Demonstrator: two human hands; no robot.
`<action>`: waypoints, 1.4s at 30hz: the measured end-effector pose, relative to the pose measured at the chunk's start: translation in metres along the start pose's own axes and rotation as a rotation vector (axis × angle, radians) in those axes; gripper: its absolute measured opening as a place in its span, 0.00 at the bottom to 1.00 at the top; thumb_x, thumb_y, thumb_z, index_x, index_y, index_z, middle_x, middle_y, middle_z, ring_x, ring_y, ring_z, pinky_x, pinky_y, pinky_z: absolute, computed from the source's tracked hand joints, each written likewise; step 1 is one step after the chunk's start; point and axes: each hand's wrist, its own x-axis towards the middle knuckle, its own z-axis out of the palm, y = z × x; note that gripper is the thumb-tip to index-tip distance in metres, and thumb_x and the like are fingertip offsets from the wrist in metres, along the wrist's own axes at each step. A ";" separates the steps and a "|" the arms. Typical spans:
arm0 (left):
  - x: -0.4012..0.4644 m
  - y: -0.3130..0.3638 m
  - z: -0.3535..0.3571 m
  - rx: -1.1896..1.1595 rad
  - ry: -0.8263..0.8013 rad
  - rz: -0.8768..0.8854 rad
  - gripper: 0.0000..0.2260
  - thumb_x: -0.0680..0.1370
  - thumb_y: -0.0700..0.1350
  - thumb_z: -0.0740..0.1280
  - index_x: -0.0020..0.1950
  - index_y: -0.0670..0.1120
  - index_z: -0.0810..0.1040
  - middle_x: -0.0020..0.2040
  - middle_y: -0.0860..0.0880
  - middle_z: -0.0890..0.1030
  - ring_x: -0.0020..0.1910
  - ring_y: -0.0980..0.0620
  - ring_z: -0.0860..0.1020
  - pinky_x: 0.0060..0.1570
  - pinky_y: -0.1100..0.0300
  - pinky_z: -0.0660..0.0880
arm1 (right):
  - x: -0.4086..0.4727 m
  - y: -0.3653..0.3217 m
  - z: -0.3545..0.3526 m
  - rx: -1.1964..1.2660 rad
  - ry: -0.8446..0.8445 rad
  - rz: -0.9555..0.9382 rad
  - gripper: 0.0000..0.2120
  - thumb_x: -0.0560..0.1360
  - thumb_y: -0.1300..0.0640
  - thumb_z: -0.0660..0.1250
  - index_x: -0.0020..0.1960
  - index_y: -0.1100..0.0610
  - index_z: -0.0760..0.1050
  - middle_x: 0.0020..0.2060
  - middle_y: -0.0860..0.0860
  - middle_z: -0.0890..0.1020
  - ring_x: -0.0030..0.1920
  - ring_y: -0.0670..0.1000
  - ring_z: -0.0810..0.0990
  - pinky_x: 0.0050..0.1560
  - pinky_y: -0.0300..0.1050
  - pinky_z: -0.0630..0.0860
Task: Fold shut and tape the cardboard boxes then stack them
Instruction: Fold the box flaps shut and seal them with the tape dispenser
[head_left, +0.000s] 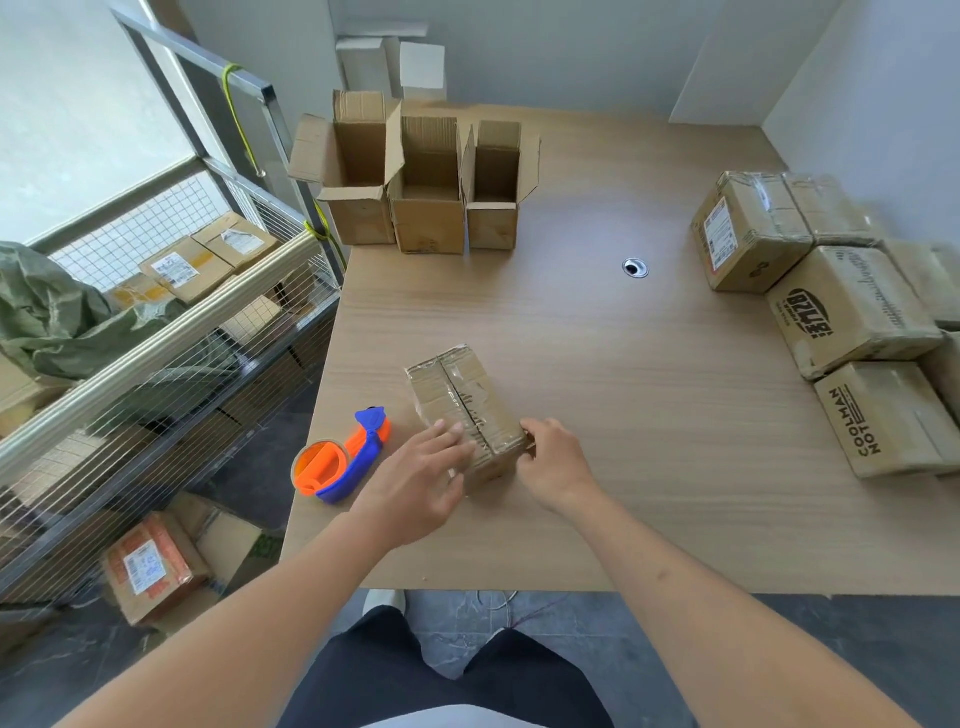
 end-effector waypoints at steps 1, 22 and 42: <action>0.001 0.000 -0.002 0.023 -0.049 0.033 0.23 0.79 0.41 0.69 0.75 0.46 0.75 0.77 0.48 0.71 0.79 0.47 0.65 0.76 0.61 0.58 | -0.001 0.000 -0.004 0.013 -0.016 0.030 0.22 0.75 0.59 0.66 0.68 0.57 0.77 0.60 0.58 0.76 0.63 0.59 0.77 0.65 0.44 0.70; 0.018 -0.057 -0.008 -0.065 -0.364 -0.110 0.27 0.82 0.64 0.59 0.78 0.75 0.51 0.74 0.62 0.66 0.73 0.59 0.66 0.69 0.58 0.68 | 0.029 0.002 0.014 0.429 0.196 0.209 0.24 0.81 0.67 0.59 0.72 0.49 0.77 0.68 0.49 0.80 0.69 0.50 0.76 0.69 0.36 0.69; 0.003 -0.024 0.013 0.025 -0.115 -0.255 0.39 0.72 0.74 0.62 0.81 0.64 0.59 0.83 0.57 0.54 0.77 0.53 0.63 0.62 0.52 0.75 | 0.010 0.009 0.016 0.036 0.414 -0.238 0.10 0.81 0.60 0.67 0.59 0.55 0.83 0.68 0.54 0.78 0.67 0.57 0.76 0.67 0.56 0.71</action>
